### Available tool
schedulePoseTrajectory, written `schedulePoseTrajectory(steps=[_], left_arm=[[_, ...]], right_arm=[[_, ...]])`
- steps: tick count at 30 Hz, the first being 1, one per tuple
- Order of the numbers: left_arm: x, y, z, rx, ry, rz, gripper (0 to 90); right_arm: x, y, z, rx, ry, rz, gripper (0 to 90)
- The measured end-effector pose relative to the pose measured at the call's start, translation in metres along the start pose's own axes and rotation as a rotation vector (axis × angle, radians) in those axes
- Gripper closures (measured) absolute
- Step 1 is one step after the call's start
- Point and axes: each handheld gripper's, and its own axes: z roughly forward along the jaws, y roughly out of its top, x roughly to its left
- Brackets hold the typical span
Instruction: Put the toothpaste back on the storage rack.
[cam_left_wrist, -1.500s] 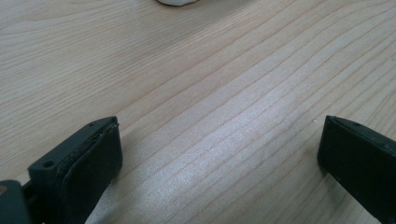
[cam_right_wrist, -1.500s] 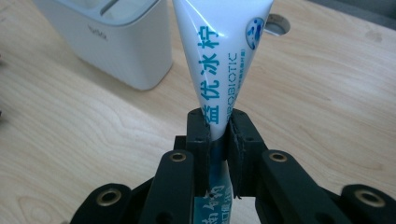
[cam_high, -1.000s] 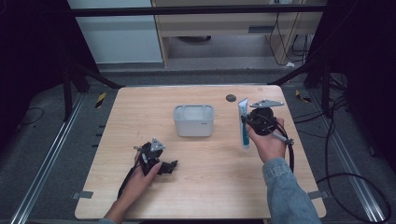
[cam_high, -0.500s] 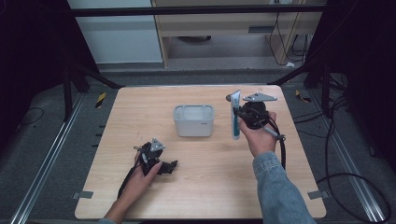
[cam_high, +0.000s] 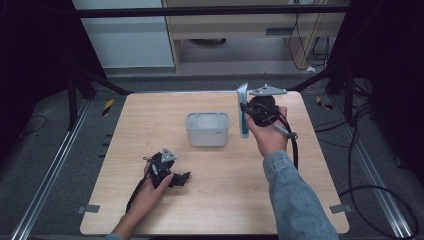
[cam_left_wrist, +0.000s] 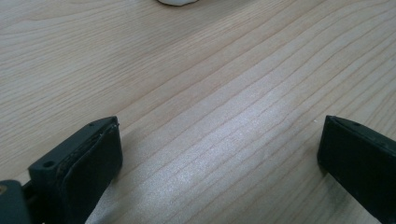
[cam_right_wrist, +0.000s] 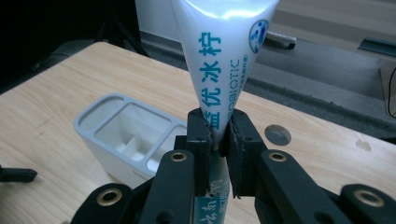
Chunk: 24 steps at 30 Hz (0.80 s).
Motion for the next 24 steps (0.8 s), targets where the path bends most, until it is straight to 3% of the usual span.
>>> schedulePoseTrajectory(steps=[6, 14, 16, 20, 24], left_arm=[[0.0, 0.0, 0.0, 0.001, -0.001, 0.0, 0.0], [0.0, 0.0, 0.0, 0.003, -0.001, 0.001, 0.0], [0.0, 0.0, 0.0, 0.003, -0.001, 0.0, 0.0], [0.0, 0.0, 0.0, 0.002, -0.002, 0.0, 0.0], [0.0, 0.0, 0.0, 0.003, -0.002, 0.0, 0.0]], right_arm=[[0.003, 0.019, 0.0, -0.018, 0.004, 0.004, 80.4], [0.009, 0.042, 0.004, -0.052, 0.007, -0.022, 80.4], [0.012, 0.047, 0.009, -0.047, 0.008, -0.051, 80.4], [0.015, 0.051, 0.015, -0.062, 0.016, -0.046, 80.4], [0.02, 0.055, 0.017, -0.096, 0.007, -0.078, 80.3]])
